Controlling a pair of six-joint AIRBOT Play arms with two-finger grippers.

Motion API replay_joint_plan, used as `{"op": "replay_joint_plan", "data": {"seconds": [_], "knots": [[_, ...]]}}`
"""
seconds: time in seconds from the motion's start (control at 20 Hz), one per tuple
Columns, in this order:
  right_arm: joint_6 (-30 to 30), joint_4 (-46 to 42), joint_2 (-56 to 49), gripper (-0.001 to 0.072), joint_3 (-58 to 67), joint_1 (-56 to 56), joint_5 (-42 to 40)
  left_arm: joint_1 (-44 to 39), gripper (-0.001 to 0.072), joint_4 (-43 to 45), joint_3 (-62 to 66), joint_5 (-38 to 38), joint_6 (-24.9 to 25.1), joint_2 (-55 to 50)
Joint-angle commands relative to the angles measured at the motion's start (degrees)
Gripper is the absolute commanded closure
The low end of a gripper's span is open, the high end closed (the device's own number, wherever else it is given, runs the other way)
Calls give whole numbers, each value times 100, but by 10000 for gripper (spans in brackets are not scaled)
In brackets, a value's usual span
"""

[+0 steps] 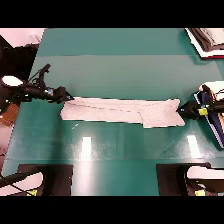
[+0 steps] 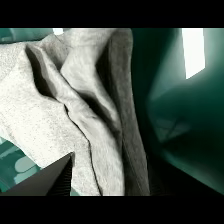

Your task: Fold the shirts.

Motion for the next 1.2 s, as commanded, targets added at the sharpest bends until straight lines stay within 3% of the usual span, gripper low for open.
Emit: {"op": "replay_joint_plan", "data": {"seconds": [0.0, 0.1, 0.2, 0.35, 0.4, 0.7, 1.15], "knots": [[-273, 262, -328, 200, -26, 313, 15, -501, 676, 4, 7, 151, 2, -2], [-315, 262, -361, 209, -31, 612, -35, -721, 684, 4, 7, 184, -22, -2], [-382, 267, -356, 333, -26, 791, -87, -909, 684, 4, 7, 188, -39, -2], [-400, 271, -352, 643, -26, 824, -81, -1145, 684, 13, 7, 310, -186, -2], [-400, 271, -323, 699, -26, 822, -63, -1233, 684, 20, 7, 404, -273, -2], [-7, 267, 761, 702, 96, 1023, -42, -2243, 685, 17, 352, 1392, -494, -337], [1641, 267, 1556, 703, 2181, 2791, 599, -3517, 685, 17, 2765, 1185, -855, -2999]]}}
